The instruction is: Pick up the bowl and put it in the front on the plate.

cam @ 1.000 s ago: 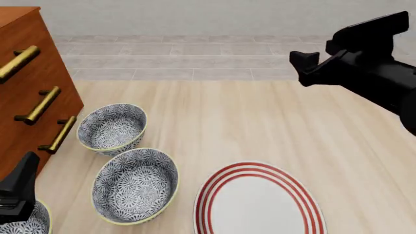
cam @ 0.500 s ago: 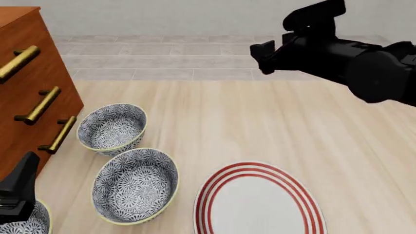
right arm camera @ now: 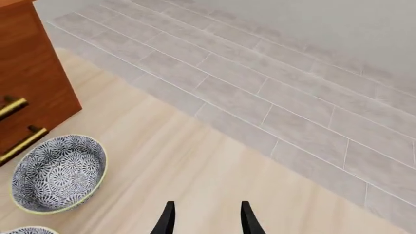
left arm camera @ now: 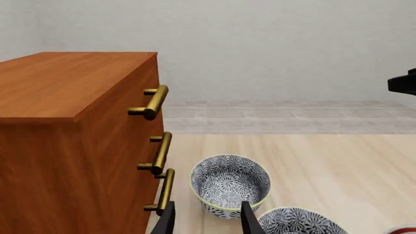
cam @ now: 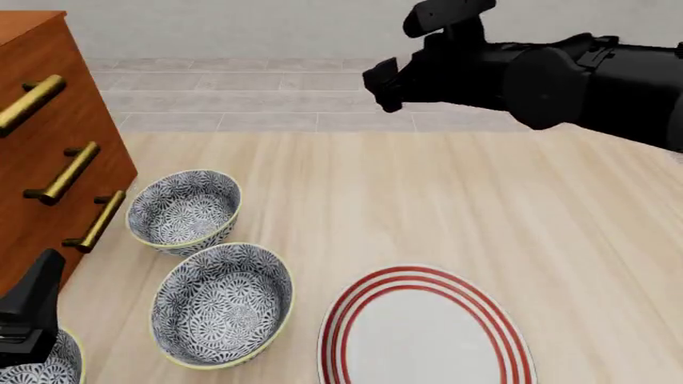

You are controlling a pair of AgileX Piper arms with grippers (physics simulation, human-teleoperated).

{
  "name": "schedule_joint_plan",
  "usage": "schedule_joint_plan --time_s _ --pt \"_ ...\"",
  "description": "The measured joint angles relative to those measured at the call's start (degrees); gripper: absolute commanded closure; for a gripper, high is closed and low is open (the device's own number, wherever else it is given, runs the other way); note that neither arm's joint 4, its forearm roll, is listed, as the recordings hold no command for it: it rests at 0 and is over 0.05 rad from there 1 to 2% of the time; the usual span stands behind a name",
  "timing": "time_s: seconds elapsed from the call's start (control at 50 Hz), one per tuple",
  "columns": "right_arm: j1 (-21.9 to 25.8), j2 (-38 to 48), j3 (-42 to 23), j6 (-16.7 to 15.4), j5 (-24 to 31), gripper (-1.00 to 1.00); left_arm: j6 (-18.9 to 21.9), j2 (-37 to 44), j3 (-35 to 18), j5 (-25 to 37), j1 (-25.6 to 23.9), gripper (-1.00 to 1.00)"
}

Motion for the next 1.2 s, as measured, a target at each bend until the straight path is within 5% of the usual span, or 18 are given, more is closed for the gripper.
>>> schedule_joint_plan --time_s 1.2 --pt "6.05 27.93 -39.01 3.47 20.47 -1.0 0.0 0.0 0.0 0.0 0.0 -1.0"
